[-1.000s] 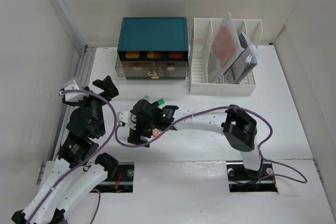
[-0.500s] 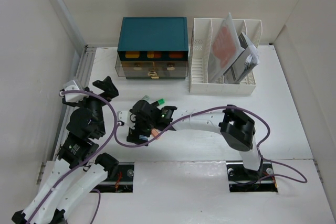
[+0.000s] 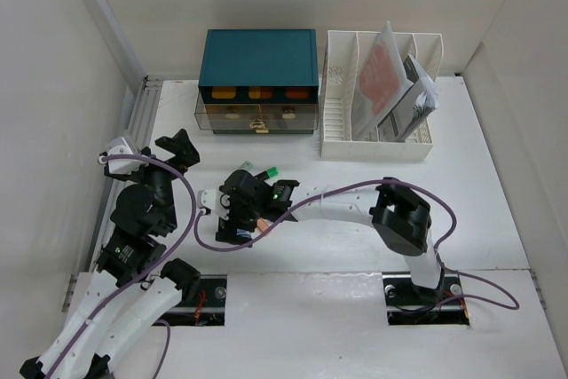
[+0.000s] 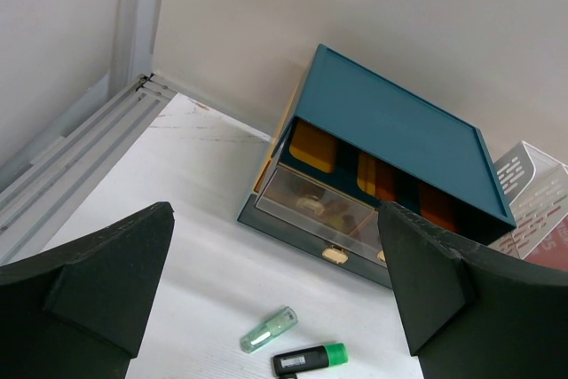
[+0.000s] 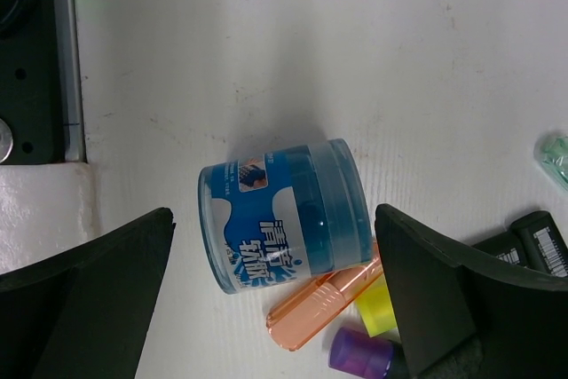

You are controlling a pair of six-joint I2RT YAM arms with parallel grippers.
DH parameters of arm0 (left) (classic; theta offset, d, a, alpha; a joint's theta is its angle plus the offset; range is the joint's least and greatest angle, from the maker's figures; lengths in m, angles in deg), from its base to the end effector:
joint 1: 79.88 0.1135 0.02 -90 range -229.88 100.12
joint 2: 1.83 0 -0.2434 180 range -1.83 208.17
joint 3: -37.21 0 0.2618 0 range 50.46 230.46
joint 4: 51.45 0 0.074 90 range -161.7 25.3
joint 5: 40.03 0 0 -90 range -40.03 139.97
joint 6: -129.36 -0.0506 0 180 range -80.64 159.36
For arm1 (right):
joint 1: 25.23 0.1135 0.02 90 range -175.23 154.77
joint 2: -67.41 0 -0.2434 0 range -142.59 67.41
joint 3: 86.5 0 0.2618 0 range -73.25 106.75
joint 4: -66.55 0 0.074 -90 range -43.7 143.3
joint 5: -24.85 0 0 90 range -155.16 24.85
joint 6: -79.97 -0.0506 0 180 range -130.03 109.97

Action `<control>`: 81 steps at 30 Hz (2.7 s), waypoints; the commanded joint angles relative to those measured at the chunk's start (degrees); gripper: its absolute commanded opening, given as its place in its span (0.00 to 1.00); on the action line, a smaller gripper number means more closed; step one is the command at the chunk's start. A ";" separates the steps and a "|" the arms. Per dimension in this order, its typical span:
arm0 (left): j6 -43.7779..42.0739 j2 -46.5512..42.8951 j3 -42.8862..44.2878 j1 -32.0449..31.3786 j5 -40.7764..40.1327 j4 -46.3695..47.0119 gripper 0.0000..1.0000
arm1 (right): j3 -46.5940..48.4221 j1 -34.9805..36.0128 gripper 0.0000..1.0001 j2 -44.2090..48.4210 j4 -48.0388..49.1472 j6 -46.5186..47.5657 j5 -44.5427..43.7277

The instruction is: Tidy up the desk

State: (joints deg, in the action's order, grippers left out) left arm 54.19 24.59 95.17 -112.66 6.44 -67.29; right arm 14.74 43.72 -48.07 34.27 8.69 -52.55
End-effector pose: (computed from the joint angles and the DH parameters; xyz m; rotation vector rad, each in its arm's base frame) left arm 0.1296 -0.0420 0.3887 -0.4438 1.3027 -0.2039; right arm 0.1561 0.4364 0.1793 -1.7840 1.7015 0.6631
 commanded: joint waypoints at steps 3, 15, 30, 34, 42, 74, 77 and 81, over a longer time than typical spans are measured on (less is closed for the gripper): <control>-0.77 -0.57 -0.49 0.25 0.37 2.41 0.99 | -0.80 -0.57 1.00 -0.89 0.48 2.11 -0.12; -0.77 -1.10 -0.50 0.25 0.90 2.41 0.99 | -1.32 -1.10 1.00 -1.94 1.01 3.16 -0.65; -0.77 -1.10 -0.50 0.25 0.90 2.41 0.99 | -3.79 -1.10 0.65 -1.33 4.44 4.92 5.32; -0.77 -1.10 -0.50 0.25 0.90 2.41 0.99 | -3.79 -1.10 0.48 -0.71 3.91 4.92 5.94; -0.77 -1.10 -0.50 0.25 0.37 2.41 0.99 | -1.51 -1.80 0.30 1.04 0.40 4.92 5.94; -1.29 -2.24 -1.03 0.25 0.90 3.47 0.99 | 11.33 -17.35 0.17 23.91 1.26 8.28 -12.85; -1.29 -2.24 -1.03 0.25 0.90 3.47 0.99 | 12.56 -18.67 0.17 23.11 4.43 5.64 -17.16; -1.29 -2.77 -1.03 0.25 0.90 3.47 0.99 | 16.42 -21.39 0.13 18.99 5.05 0.80 -20.24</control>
State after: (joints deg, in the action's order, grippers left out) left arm 53.51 22.69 94.29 -112.66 6.92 -66.66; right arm 26.34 23.37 -27.37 32.13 14.46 -68.09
